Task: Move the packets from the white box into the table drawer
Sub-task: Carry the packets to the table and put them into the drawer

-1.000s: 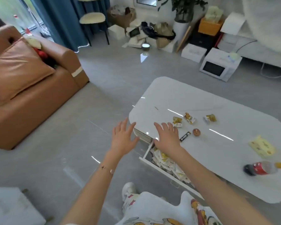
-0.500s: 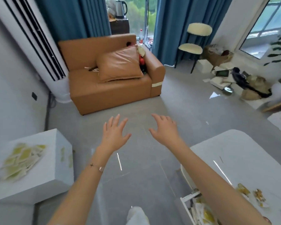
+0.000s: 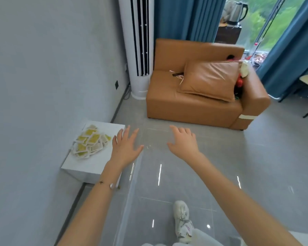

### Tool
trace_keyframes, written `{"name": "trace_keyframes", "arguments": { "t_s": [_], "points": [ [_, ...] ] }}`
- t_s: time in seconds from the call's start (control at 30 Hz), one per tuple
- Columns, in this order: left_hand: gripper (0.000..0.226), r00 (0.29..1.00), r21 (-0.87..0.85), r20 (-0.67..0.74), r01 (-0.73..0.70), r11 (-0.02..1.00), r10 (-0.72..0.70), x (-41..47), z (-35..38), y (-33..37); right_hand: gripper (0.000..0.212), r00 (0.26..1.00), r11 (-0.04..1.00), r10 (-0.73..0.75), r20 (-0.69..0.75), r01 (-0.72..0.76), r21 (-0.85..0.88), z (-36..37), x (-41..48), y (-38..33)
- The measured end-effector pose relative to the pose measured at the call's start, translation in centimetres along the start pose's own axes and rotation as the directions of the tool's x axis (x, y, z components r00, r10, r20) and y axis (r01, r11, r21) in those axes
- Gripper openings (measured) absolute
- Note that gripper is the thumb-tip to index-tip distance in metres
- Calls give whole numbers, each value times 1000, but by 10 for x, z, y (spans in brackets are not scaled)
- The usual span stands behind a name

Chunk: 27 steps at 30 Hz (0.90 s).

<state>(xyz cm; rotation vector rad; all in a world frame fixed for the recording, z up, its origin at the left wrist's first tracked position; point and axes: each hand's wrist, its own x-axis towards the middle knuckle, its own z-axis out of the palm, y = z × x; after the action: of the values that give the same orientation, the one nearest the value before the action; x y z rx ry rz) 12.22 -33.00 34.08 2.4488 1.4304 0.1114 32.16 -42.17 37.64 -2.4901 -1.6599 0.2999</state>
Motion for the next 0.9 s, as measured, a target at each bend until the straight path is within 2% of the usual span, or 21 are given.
{"name": "trace_keyframes", "arguments": {
  "t_s": [0.23,0.47,0.63,0.9],
  "points": [
    [67,978,-34,-26,208,977,-209,44,-3,-51,61,979,981,-192,64,192,6,19,97,-41],
    [65,901,-124,-53,421,899,-430,106,1,-80,59,921,927,-370,126,375,-17,22,208,-65],
    [66,820,-154,-42,559,815,-570,127,9,-99,58,857,873,-468,215,486,-35,24,267,-87],
    [68,638,-169,-2,759,629,-770,131,17,-148,57,723,773,-603,338,635,21,58,339,-153]
  ]
}}
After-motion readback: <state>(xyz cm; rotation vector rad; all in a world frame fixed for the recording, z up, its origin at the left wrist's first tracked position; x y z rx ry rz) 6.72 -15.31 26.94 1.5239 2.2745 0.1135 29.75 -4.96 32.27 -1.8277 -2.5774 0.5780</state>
